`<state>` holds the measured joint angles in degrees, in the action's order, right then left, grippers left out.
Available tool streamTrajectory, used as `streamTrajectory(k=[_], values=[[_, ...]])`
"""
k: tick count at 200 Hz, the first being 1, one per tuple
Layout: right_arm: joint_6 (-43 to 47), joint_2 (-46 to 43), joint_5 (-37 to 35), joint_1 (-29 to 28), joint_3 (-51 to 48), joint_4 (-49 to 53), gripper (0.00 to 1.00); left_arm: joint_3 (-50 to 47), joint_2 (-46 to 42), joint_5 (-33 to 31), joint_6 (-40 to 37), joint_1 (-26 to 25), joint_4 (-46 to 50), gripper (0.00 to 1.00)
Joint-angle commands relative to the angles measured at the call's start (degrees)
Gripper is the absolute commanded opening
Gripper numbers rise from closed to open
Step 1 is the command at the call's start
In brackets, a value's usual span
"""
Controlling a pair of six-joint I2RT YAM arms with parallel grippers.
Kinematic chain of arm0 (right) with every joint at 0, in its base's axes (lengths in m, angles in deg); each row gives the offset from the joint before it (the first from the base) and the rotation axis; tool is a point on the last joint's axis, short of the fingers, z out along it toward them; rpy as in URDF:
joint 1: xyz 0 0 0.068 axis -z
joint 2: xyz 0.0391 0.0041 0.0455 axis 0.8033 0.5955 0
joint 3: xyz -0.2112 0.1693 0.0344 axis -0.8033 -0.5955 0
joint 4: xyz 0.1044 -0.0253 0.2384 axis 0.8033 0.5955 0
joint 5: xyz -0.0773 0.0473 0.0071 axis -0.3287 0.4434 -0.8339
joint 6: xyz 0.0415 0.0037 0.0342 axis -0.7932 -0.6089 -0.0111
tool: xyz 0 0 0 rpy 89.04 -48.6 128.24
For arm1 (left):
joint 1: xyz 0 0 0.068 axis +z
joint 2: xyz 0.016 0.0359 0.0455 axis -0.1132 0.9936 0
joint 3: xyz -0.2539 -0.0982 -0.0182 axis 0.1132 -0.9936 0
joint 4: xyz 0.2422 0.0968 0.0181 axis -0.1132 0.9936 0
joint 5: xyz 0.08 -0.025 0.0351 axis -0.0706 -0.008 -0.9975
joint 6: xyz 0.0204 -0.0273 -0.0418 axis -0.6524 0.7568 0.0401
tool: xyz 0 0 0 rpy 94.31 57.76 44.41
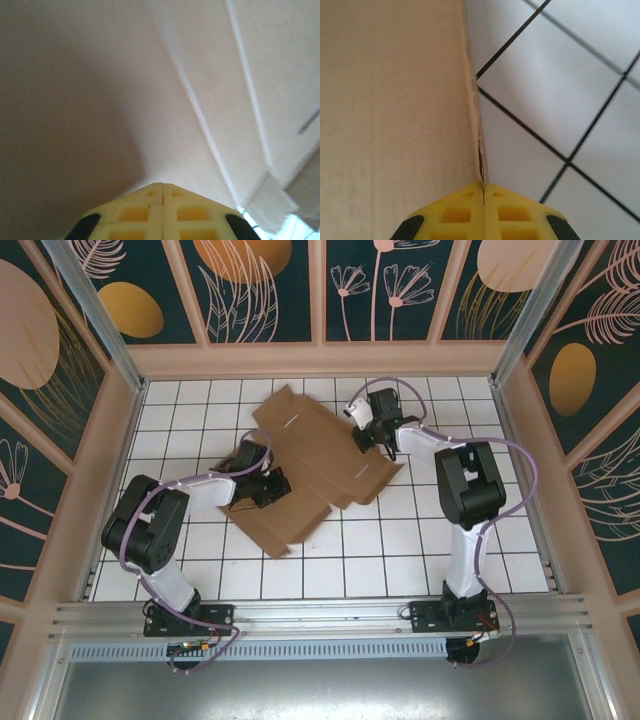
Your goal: Fold the paper box
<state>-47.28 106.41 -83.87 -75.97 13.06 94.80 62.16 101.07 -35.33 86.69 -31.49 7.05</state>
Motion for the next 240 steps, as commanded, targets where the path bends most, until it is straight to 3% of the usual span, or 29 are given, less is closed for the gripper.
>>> streamTrajectory(k=[1,25,73,132,167,196,207,240], values=[[6.38,-6.09,-11.30,-0.90,-2.79,-12.49,0.00,3.68,-4.11,-1.19,0.30,1.29,3.07,0.15],[8.34,-8.47,-13.57,-1.65,-3.77,-15.33,0.00,6.81,-5.70,-1.78,0.26,3.20,5.16,0.26],[13.31,-9.47,-19.18,-5.28,-2.24,-17.72,0.00,17.73,-4.09,0.40,-0.06,6.27,5.92,0.67],[19.13,-9.99,-24.27,-9.92,-3.32,-22.82,0.00,25.18,-1.87,6.36,1.51,12.22,4.41,0.70],[22.98,-12.56,-25.37,-10.70,-6.87,-29.53,0.00,26.90,0.30,12.28,3.80,12.43,2.04,0.73],[24.26,-13.82,-24.48,-11.09,-7.93,-31.72,0.00,29.62,0.53,13.67,3.87,12.44,2.81,0.82],[24.94,-14.02,-24.06,-11.13,-8.50,-32.46,0.00,30.72,0.70,13.86,3.71,12.45,3.41,0.90],[26.75,-14.17,-23.73,-11.70,-9.59,-34.03,0.00,34.82,4.84,15.63,4.45,12.43,3.09,0.90]])
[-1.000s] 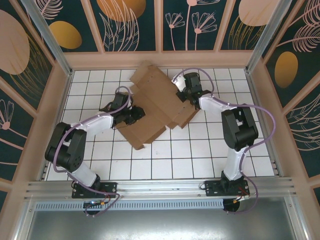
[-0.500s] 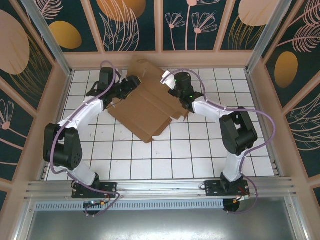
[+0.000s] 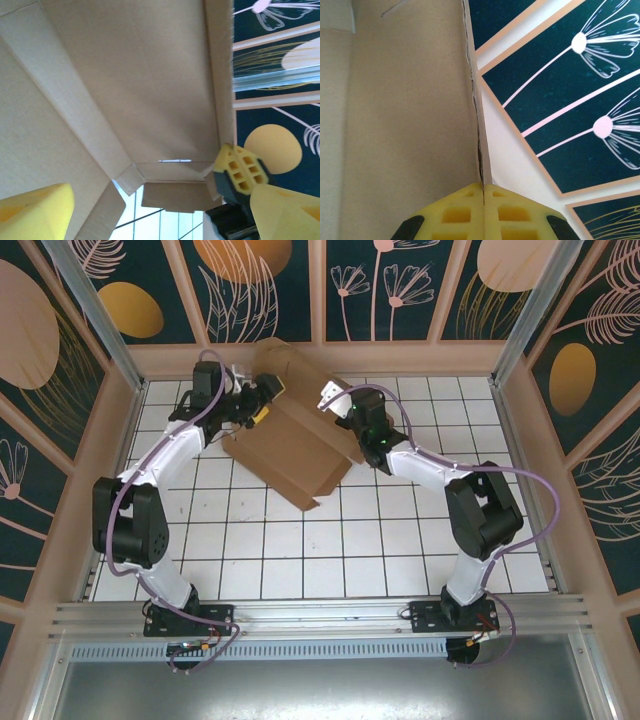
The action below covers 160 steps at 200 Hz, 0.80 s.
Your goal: Fold the paper box
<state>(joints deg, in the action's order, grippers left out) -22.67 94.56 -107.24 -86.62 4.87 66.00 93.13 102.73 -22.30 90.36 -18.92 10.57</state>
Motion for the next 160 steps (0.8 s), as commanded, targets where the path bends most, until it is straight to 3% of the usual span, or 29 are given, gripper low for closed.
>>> streamTrajectory(k=[1,75,109,137,160], values=[[2.20,-2.30,-0.35,-1.08,-1.38,-5.31,0.00,4.04,3.26,2.59,0.75,-0.14,-0.43,0.90],[3.91,0.02,-0.59,-2.53,-0.69,-5.17,0.00,23.85,17.28,1.86,-3.44,-0.13,7.23,0.82],[4.18,0.66,0.04,-3.20,0.26,-3.93,0.00,28.58,20.72,1.25,-3.80,-0.14,8.08,0.80],[4.70,1.54,0.40,-3.45,1.58,-3.11,0.00,30.85,23.13,0.28,-4.46,-0.12,9.39,0.72],[4.97,1.84,1.19,-3.50,2.04,-2.50,0.00,30.82,24.04,-0.21,-4.46,-0.09,8.86,0.58]])
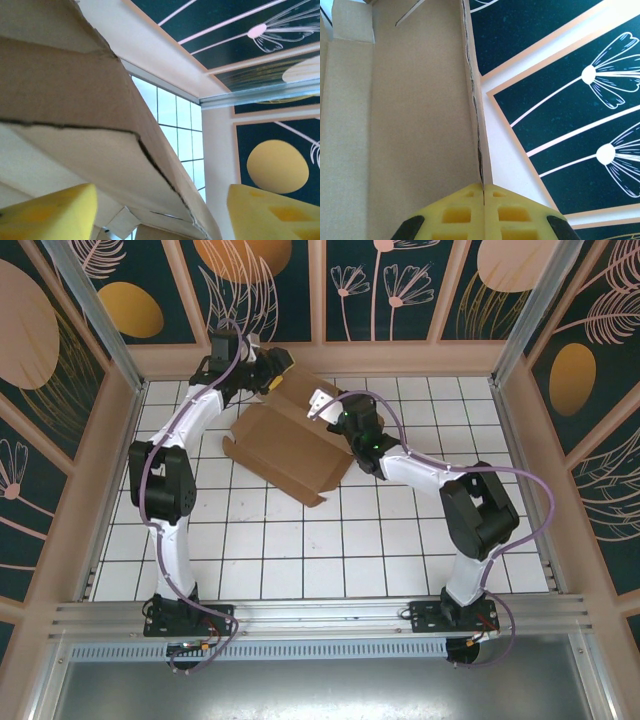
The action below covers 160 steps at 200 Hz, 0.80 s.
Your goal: Fold the paper box
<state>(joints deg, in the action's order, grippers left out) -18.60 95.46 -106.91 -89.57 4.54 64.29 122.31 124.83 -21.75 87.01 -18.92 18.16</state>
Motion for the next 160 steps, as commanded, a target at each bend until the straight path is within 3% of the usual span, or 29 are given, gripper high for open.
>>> streamTrajectory(k=[1,60,78,99,112,128,139,160], values=[[0.91,0.90,0.85,-0.63,2.37,-0.70,0.00,1.66,2.01,-0.81,-1.12,-0.12,1.21,0.57],[1.86,0.75,1.47,-1.03,2.25,-0.33,0.00,1.11,3.54,-0.87,-0.29,-0.12,-1.17,0.17],[1.09,0.26,1.07,-1.23,1.75,-1.19,0.01,-0.76,3.25,-1.31,0.00,-0.10,-2.85,0.11],[-0.23,-0.71,-0.74,-2.21,1.04,-3.18,0.41,-5.51,1.86,-1.91,3.30,-0.05,-7.72,0.04],[-2.47,-3.20,-1.93,-3.23,-0.33,-5.93,0.51,-9.74,0.05,-3.47,4.85,-0.06,-11.85,0.03],[-8.55,-7.51,-0.39,-5.17,0.15,-0.57,0.51,-12.89,-0.78,-4.33,6.08,0.00,-14.81,0.03],[-17.87,-9.85,3.72,-6.34,2.82,8.25,0.50,-13.31,-0.10,-4.81,6.88,-0.05,-15.04,0.01],[-35.37,-11.61,16.61,-6.90,4.86,20.78,0.32,-14.10,0.67,-5.87,9.44,-0.05,-16.38,0.02]])
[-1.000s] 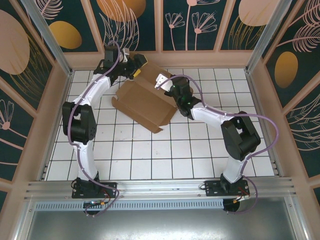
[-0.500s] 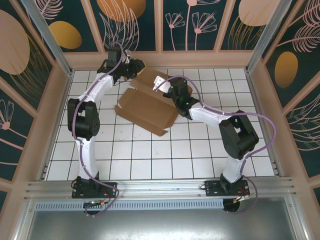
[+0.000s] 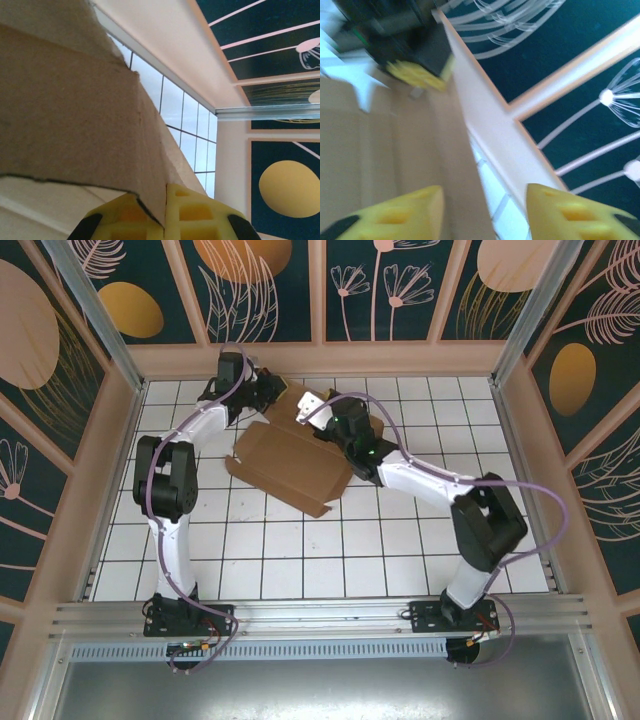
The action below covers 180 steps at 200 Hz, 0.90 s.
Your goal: Fold the paper box
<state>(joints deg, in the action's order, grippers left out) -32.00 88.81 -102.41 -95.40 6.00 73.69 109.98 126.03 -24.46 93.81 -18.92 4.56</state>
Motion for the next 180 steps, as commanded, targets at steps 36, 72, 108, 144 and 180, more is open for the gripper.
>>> streamTrajectory(k=[36,72,108,144,180], values=[[-33.33,0.78,13.55,-6.08,-3.47,12.27,0.02,-4.36,-2.74,-7.20,3.52,-0.03,-3.55,0.03],[-44.39,15.85,10.59,-6.43,5.82,21.42,0.00,-10.50,-6.50,-11.36,5.45,-0.10,-5.36,0.01],[-47.35,25.09,7.98,-5.93,10.44,27.24,0.00,-18.32,-11.77,-16.52,8.71,-0.13,-8.12,0.00],[-49.18,24.69,11.36,-3.68,3.79,27.26,0.00,-21.21,-14.07,-19.62,10.77,-0.58,-5.64,0.00],[-49.93,21.44,12.43,-2.28,-1.85,27.70,0.00,-22.22,-16.10,-23.13,10.21,-1.49,-2.87,0.00]])
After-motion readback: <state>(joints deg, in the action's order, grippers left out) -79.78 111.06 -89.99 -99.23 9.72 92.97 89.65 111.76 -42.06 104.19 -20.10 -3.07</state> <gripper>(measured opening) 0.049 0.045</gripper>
